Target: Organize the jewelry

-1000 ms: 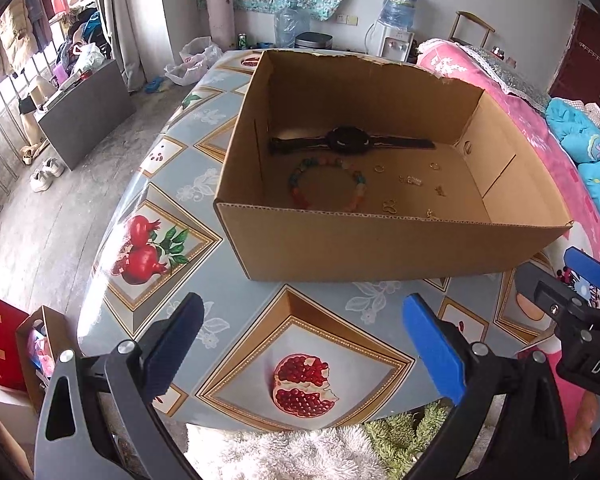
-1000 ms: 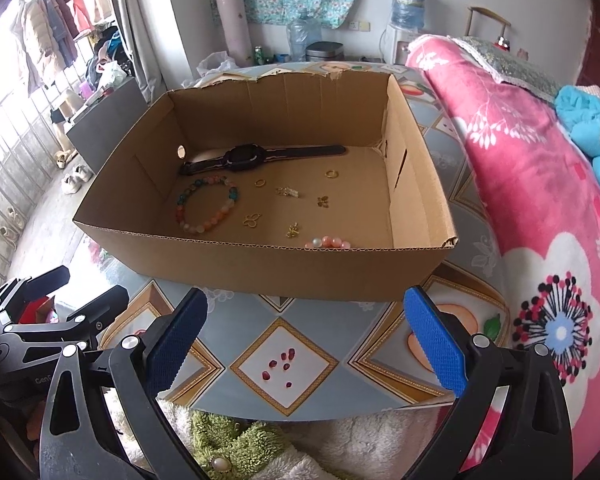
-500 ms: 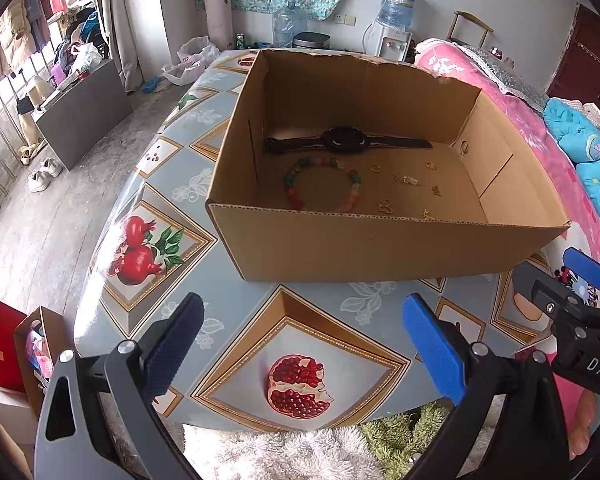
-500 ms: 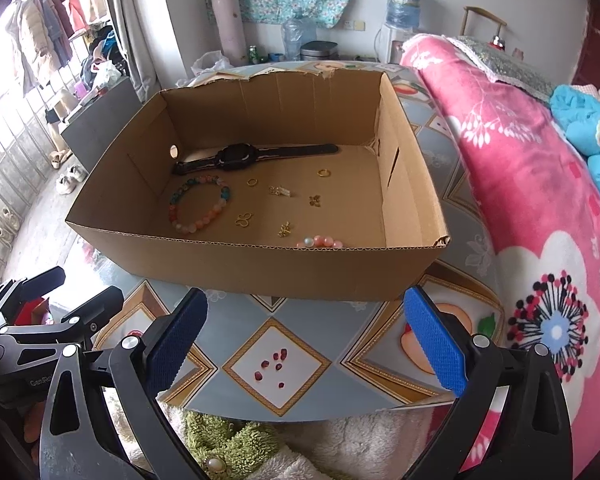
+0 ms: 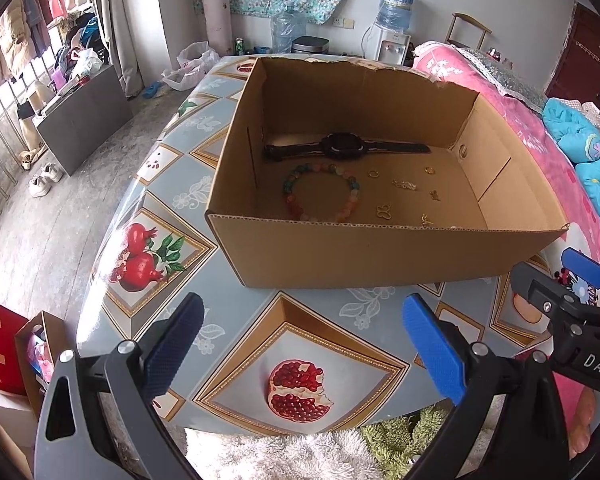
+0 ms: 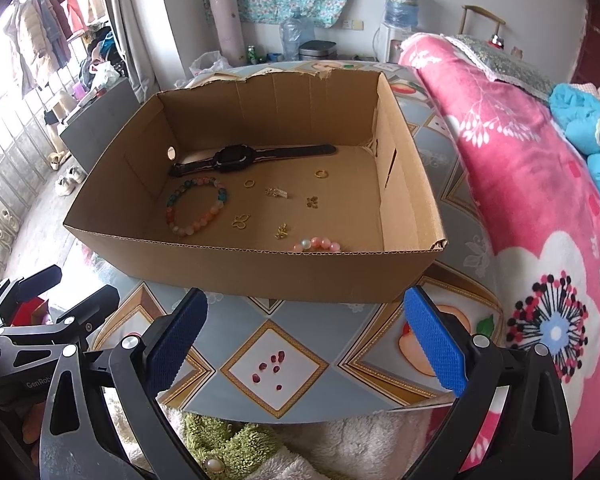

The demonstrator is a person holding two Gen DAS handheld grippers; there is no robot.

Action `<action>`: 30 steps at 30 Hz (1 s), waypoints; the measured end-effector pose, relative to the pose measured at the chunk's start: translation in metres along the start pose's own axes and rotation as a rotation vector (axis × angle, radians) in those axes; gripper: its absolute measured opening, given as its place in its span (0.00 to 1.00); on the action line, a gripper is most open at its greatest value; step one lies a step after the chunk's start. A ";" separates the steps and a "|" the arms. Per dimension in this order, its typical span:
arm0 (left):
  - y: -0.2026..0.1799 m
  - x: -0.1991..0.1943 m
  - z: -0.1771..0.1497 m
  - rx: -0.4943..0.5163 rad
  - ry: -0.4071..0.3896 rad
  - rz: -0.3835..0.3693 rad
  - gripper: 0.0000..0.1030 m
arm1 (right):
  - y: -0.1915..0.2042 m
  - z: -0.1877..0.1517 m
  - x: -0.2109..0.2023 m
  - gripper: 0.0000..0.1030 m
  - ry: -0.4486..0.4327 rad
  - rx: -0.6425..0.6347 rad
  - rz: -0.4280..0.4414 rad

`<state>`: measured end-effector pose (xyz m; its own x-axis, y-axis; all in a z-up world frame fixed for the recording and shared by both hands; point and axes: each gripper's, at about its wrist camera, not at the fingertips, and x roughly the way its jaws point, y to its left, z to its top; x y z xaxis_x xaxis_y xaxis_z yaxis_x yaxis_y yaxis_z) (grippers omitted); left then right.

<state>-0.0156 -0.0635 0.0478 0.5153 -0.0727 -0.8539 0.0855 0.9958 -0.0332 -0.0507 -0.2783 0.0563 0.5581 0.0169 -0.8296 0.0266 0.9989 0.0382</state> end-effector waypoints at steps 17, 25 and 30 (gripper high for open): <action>-0.001 0.001 0.002 0.013 0.000 -0.003 0.95 | 0.000 0.000 0.002 0.92 0.004 0.008 0.005; 0.000 0.001 0.001 0.012 -0.004 -0.003 0.95 | 0.003 -0.001 0.003 0.92 0.006 0.007 0.006; 0.000 0.001 0.001 0.013 -0.003 -0.003 0.95 | 0.004 -0.001 0.003 0.92 0.008 0.006 0.008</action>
<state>-0.0138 -0.0632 0.0475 0.5175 -0.0759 -0.8523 0.0979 0.9948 -0.0292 -0.0496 -0.2743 0.0530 0.5516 0.0257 -0.8337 0.0270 0.9985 0.0486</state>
